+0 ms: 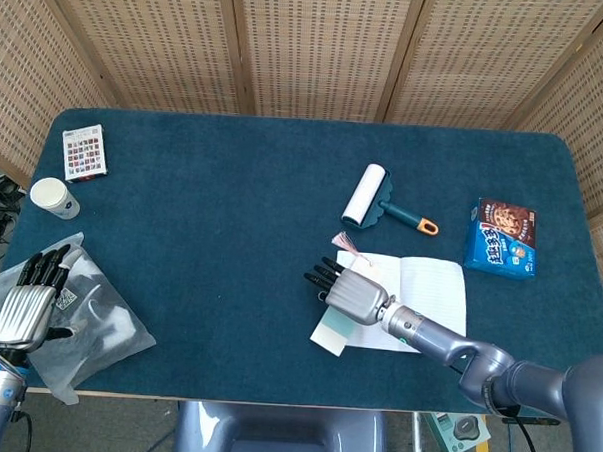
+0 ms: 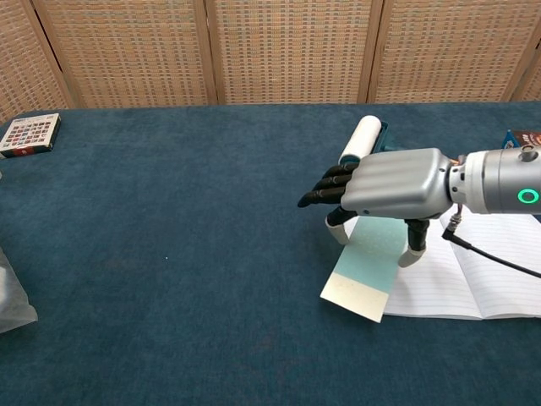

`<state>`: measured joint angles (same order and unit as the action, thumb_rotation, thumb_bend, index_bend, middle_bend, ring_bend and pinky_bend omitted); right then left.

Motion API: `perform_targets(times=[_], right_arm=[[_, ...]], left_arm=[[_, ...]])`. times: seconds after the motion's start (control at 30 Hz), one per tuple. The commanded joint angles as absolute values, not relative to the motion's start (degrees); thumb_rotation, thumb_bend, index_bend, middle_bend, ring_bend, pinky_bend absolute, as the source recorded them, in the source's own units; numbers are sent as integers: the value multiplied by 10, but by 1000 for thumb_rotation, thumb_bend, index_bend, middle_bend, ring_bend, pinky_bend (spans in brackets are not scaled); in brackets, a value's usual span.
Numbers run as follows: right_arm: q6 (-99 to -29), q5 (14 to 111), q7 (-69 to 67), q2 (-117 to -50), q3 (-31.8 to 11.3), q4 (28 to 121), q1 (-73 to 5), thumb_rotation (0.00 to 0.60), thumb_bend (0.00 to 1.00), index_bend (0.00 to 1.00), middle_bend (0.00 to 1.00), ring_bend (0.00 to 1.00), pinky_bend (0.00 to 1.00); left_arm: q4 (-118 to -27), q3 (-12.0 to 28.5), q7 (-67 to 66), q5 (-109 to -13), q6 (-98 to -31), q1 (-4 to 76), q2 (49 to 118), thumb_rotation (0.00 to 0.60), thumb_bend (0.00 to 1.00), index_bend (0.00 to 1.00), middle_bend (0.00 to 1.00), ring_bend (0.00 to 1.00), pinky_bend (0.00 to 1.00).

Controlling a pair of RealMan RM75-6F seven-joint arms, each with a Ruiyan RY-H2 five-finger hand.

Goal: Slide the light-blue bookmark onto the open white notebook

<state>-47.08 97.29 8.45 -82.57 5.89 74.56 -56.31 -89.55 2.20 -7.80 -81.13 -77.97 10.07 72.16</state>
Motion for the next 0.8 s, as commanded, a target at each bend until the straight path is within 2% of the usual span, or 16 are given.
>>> perform_targets(times=[0.03,0.8], right_arm=[[-485,997,66,-822,73,733,-562,600,196,562,59,0,71],[-567,1120,-52,-848,140,577,-575,600,196,557,64,0,71]], left_arm=[[-895,22,-82,-812,-781,100,723,600,119,0,0,0,0],[-891,21,-110,-805,-776,102,736,600,119,0,0,0,0]])
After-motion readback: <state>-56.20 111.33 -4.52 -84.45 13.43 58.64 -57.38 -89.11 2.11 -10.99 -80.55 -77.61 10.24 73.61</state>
